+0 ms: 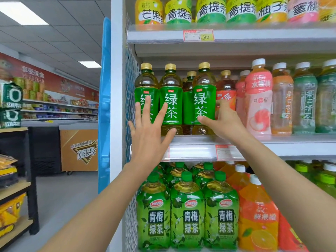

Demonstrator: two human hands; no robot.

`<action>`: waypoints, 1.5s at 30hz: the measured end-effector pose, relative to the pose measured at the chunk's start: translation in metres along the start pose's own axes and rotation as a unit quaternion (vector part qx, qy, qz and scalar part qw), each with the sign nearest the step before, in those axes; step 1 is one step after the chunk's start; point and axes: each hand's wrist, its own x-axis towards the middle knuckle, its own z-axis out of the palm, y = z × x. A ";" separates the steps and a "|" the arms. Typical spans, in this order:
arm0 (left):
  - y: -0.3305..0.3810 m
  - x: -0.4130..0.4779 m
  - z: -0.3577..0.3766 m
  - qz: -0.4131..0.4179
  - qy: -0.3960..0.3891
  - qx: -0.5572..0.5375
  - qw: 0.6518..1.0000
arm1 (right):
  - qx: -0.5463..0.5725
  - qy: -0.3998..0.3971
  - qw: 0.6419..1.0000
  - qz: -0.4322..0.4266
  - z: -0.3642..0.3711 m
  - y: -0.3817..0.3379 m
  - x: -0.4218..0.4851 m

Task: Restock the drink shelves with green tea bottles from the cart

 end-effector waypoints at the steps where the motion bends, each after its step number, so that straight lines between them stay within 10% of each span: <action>1: 0.000 0.000 0.000 0.001 -0.002 -0.007 1.000 | 0.012 0.000 1.000 -0.009 0.003 -0.001 0.001; 23: -0.007 -0.002 0.000 0.025 0.004 -0.015 1.000 | 0.181 -0.182 0.966 0.003 -0.003 0.005 0.011; 38: -0.002 -0.003 0.006 -0.052 -0.038 0.014 0.998 | 0.134 -0.123 0.980 -0.088 0.012 0.006 0.004; 45: -0.001 -0.021 -0.005 -0.001 0.015 0.016 1.000 | 0.074 0.027 0.988 -0.129 0.008 0.004 -0.027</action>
